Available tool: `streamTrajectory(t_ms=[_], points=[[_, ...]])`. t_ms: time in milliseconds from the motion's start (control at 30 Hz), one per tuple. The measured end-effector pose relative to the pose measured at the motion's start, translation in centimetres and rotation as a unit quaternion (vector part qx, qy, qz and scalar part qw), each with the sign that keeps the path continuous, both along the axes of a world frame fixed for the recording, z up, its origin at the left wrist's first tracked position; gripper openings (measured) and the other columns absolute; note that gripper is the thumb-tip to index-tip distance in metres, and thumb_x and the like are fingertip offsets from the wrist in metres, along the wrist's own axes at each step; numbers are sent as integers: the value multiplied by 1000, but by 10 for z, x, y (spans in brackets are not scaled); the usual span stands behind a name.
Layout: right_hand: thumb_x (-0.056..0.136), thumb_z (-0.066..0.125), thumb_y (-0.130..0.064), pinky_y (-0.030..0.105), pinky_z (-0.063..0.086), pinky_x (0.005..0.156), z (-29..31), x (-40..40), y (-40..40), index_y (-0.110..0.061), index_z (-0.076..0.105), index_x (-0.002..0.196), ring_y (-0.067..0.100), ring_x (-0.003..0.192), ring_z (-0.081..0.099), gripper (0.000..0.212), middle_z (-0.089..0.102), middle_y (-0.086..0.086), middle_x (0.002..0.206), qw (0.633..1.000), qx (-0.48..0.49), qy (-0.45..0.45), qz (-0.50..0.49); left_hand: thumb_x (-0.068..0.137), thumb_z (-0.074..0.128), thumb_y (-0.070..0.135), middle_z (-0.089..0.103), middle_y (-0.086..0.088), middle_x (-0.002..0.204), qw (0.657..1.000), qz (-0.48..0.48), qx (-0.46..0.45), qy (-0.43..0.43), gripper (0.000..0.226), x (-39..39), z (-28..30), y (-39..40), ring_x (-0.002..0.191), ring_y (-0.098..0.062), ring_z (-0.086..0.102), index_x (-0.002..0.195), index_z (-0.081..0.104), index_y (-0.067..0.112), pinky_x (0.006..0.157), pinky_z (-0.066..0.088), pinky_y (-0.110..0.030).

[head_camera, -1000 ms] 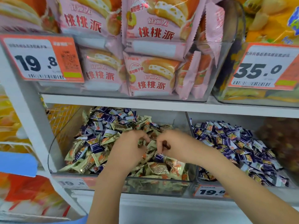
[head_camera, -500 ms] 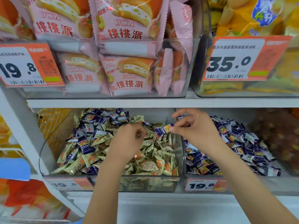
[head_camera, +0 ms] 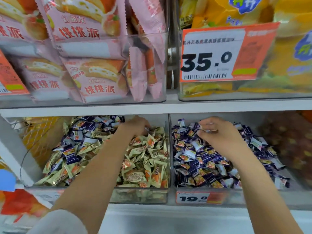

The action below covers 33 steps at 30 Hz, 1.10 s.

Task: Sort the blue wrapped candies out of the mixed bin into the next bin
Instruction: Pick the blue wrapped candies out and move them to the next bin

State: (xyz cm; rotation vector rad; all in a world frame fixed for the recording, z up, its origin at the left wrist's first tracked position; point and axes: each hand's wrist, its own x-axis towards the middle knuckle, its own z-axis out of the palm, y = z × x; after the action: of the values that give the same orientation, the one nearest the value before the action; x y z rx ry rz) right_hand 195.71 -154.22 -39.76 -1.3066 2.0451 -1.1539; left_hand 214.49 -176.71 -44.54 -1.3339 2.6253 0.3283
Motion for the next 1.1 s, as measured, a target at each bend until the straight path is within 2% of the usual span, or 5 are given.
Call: streamTrajectory(t_ms=[200, 400, 700, 933, 1100], points=[[88, 62, -20, 19, 41, 66, -2, 2, -2, -23, 61, 104, 3, 84, 56, 16, 67, 1, 100, 998, 7, 31, 51, 92, 59, 16, 49, -11, 135, 1000, 16, -10, 24, 37, 5, 4, 9, 118, -27, 50, 128, 55, 10, 96, 40, -29], [89, 61, -13, -2, 38, 65, 8, 14, 1, -19, 68, 98, -2, 88, 59, 13, 69, -4, 94, 994, -90, -12, 55, 92, 55, 6, 64, -5, 96, 863, 143, 84, 478, 9, 47, 54, 86, 64, -6, 62, 92, 60, 14, 64, 54, -30], [86, 66, -15, 25, 56, 58, 34, 62, 7, -31, 68, 98, 21, 75, 66, 20, 68, -6, 93, 963, -162, -90, 193, 100, 36, 6, 55, 10, 124, 805, 25, 178, 566, 38, 17, 74, 210, 106, -2, 60, 135, 39, 20, 88, 52, -24], [87, 63, -13, 18, 49, 54, 35, 62, 11, -22, 68, 98, 6, 60, 59, 15, 71, -5, 83, 949, -133, -127, 255, 94, 50, 35, 64, -4, 96, 844, 52, 7, 533, 57, 23, 52, 209, 91, -25, 64, 143, 21, 42, 80, 53, -50], [80, 71, -14, 13, 49, 55, 34, 51, 7, -20, 67, 82, 5, 57, 61, 7, 69, -3, 73, 972, -141, -147, 119, 87, 58, 41, 61, 21, 114, 881, 77, -65, 463, 57, 39, 51, 204, 97, -1, 59, 138, 34, 36, 84, 49, -26]])
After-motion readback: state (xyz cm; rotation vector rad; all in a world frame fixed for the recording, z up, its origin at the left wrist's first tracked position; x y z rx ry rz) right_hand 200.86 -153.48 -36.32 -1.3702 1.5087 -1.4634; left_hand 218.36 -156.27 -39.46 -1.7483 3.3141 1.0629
